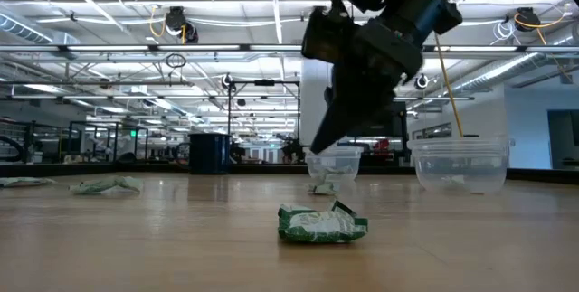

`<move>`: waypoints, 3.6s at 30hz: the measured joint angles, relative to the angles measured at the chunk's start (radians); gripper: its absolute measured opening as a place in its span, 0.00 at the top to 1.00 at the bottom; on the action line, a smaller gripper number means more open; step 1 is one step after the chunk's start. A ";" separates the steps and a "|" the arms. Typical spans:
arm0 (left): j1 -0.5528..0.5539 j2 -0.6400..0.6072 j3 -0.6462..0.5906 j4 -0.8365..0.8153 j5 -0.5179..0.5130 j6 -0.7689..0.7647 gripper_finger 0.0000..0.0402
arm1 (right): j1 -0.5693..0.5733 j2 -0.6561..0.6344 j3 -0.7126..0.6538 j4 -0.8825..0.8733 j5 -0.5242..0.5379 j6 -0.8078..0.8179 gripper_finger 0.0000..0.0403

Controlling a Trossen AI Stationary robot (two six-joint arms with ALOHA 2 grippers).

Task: Pick and place items into bin
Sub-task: Put the stevia packet into the bottom transparent bin, then put the stevia packet into the top transparent bin

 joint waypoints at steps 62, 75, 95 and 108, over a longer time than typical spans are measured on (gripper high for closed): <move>0.001 0.000 0.000 -0.001 -0.059 0.024 0.72 | 0.141 -0.451 -0.188 -0.510 0.509 0.344 1.00; 0.001 0.000 0.000 -0.002 -0.041 0.009 0.72 | 0.136 -0.517 -0.400 -0.369 0.420 0.488 1.00; -0.212 0.011 -0.217 -0.322 0.106 -0.294 0.72 | 0.136 -0.579 -0.426 -0.111 0.415 0.232 0.76; -0.441 0.017 -0.724 -0.304 0.062 -1.178 0.72 | 0.136 -0.708 -0.425 0.078 0.415 0.016 0.77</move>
